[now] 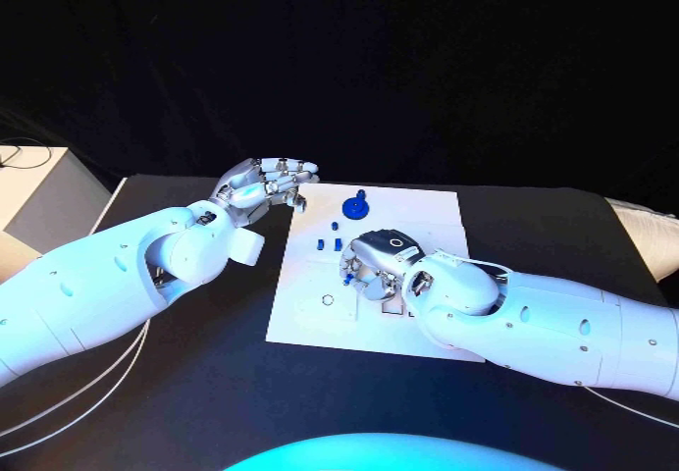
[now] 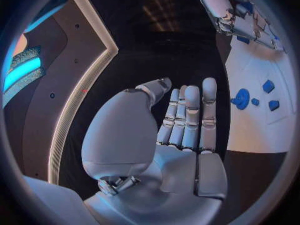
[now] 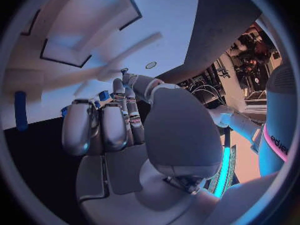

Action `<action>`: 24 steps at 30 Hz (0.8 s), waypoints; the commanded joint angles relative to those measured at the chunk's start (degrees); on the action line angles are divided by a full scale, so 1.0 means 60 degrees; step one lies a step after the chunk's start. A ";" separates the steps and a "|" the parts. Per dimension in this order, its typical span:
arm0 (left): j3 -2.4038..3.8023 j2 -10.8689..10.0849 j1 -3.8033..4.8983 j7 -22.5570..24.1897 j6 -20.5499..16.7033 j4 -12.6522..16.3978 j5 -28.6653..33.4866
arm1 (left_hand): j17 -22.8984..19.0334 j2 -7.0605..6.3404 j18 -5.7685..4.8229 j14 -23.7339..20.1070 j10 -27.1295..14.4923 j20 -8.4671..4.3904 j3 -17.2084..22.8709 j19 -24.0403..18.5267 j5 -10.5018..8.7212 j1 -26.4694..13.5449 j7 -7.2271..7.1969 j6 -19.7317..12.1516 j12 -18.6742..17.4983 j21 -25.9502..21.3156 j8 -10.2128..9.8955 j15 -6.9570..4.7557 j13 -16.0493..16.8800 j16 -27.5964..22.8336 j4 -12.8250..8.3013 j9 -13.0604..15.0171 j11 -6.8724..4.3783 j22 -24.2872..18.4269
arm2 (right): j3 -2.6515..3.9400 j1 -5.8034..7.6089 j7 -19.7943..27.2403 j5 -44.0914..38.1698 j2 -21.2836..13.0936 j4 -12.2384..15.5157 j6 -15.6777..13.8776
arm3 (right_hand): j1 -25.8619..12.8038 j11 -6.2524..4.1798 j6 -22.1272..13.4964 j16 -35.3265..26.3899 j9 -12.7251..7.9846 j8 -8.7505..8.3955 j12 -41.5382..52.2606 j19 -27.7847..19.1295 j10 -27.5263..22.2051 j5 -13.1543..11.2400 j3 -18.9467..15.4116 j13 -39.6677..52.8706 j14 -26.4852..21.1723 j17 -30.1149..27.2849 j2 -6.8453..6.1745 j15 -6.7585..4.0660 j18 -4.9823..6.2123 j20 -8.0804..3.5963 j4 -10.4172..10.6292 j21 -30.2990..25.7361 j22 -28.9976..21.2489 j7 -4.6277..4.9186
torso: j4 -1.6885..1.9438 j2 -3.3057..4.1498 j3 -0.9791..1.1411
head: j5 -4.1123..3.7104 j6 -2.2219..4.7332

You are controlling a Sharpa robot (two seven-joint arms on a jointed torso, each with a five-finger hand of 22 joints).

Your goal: Assemble the parts on the task board

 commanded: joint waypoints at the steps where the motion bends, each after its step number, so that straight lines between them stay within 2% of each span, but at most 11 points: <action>1: 0.0008 0.0005 -0.0007 0.0076 0.0052 0.0022 0.0023 | 0.0014 0.0007 0.0134 0.0023 -0.0058 -0.0012 -0.0027 0.0072 0.0007 -0.0018 0.0013 -0.0020 -0.0051 -0.0008 -0.0032 0.0053 -0.0013 0.0017 -0.0009 -0.0015 0.0034 0.0010 | -0.0001 -0.0008 -0.0052 -0.0164 0.0021 -0.0006 0.0191 | -0.0026 -0.0259 0.0072 0.0036 0.0018 0.0032 0.0028 0.0039 0.0335 0.0057 0.0076 0.0019 0.0256 0.0003 0.0086 -0.0064 -0.0099 -0.0060 0.0007 0.0068 0.0042 0.0012 | 0.0006 0.0003 0.0003 | -0.0010 -0.0010; 10: 0.0008 0.0002 -0.0007 0.0064 0.0063 0.0026 0.0027 | 0.0014 0.0007 0.0134 0.0023 -0.0058 -0.0012 -0.0027 0.0072 0.0007 -0.0018 0.0013 -0.0020 -0.0051 -0.0008 -0.0032 0.0053 -0.0013 0.0017 -0.0009 -0.0015 0.0034 0.0010 | -0.0001 -0.0008 -0.0050 -0.0160 0.0055 -0.0014 0.0216 | -0.0026 -0.0259 0.0072 0.0036 0.0018 0.0032 0.0028 0.0039 0.0335 0.0057 0.0076 0.0019 0.0256 0.0003 0.0086 -0.0064 -0.0099 -0.0060 0.0007 0.0068 0.0042 0.0012 | -0.0007 0.0006 0.0008 | 0.0007 -0.0051; 14: 0.0008 0.0002 -0.0007 0.0060 0.0068 0.0028 0.0023 | 0.0014 0.0007 0.0134 0.0023 -0.0058 -0.0012 -0.0027 0.0072 0.0007 -0.0018 0.0013 -0.0020 -0.0051 -0.0008 -0.0032 0.0053 -0.0013 0.0017 -0.0009 -0.0015 0.0034 0.0010 | -0.0001 -0.0008 -0.0046 -0.0157 0.0079 -0.0064 0.0247 | -0.0026 -0.0259 0.0072 0.0036 0.0018 0.0032 0.0028 0.0039 0.0335 0.0057 0.0076 0.0019 0.0256 0.0003 0.0086 -0.0064 -0.0099 -0.0060 0.0007 0.0068 0.0042 0.0012 | -0.0005 -0.0003 -0.0003 | 0.0002 -0.0076; 24: 0.0008 0.0009 -0.0007 0.0037 0.0099 0.0031 0.0006 | 0.0014 0.0007 0.0134 0.0023 -0.0058 -0.0012 -0.0027 0.0072 0.0007 -0.0018 0.0013 -0.0020 -0.0051 -0.0008 -0.0032 0.0053 -0.0013 0.0017 -0.0009 -0.0015 0.0034 0.0010 | -0.0031 -0.0117 -0.0050 -0.0154 0.0302 -0.0449 0.0266 | -0.0039 -0.0258 0.0067 0.0028 0.0029 0.0036 0.0022 0.0041 0.0341 0.0065 0.0082 0.0022 0.0252 -0.0023 0.0085 -0.0062 -0.0101 -0.0059 0.0001 0.0076 0.0052 0.0014 | 0.0009 0.0009 0.0005 | 0.0010 -0.0079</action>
